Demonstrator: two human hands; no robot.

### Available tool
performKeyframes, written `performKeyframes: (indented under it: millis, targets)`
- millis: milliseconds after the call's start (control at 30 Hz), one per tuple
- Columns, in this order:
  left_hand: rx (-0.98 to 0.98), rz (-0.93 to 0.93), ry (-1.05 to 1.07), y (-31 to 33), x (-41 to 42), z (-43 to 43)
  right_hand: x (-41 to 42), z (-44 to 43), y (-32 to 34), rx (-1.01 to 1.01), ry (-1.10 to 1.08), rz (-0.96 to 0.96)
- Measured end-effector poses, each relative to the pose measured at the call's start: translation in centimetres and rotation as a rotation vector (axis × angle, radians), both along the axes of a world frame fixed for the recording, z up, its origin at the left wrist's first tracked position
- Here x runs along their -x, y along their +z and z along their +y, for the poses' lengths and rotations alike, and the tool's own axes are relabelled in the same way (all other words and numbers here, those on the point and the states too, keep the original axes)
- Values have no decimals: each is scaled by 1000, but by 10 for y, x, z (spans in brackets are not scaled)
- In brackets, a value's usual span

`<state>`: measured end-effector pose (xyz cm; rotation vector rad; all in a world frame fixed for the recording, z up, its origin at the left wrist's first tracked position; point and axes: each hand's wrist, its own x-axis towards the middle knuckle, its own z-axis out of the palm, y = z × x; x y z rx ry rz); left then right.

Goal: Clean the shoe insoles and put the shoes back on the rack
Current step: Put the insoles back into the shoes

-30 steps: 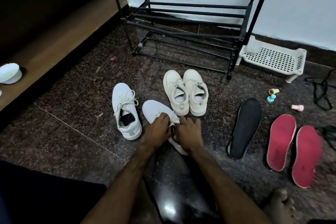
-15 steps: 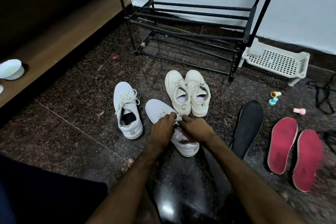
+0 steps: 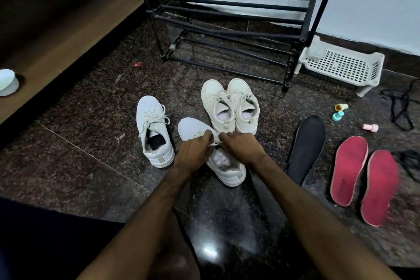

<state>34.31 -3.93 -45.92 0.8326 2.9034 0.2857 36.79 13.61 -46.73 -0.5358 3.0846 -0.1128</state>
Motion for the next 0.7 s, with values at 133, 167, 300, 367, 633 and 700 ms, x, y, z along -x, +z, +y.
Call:
performKeyframes:
  millis: [133,167,300,367,633,700]
  targets:
    - [53,14,-4,-4,-1,5,-17,8,1,221,-183,-49]
    - [46,21,2,-5,-2,6,-27,14,0,332,-302,-27]
    - [42,54,41,-5,-4,8,-68,53,-15,642,-1050,213]
    - [21,54,59,-4,-6,8,-86,72,-20,631,-1390,165]
    - [35,28,118,4,-11,12,-127,97,-47,660,-1656,-320]
    - [67,25,107,7,-9,13,-128,105,-49,695,-1591,-343]
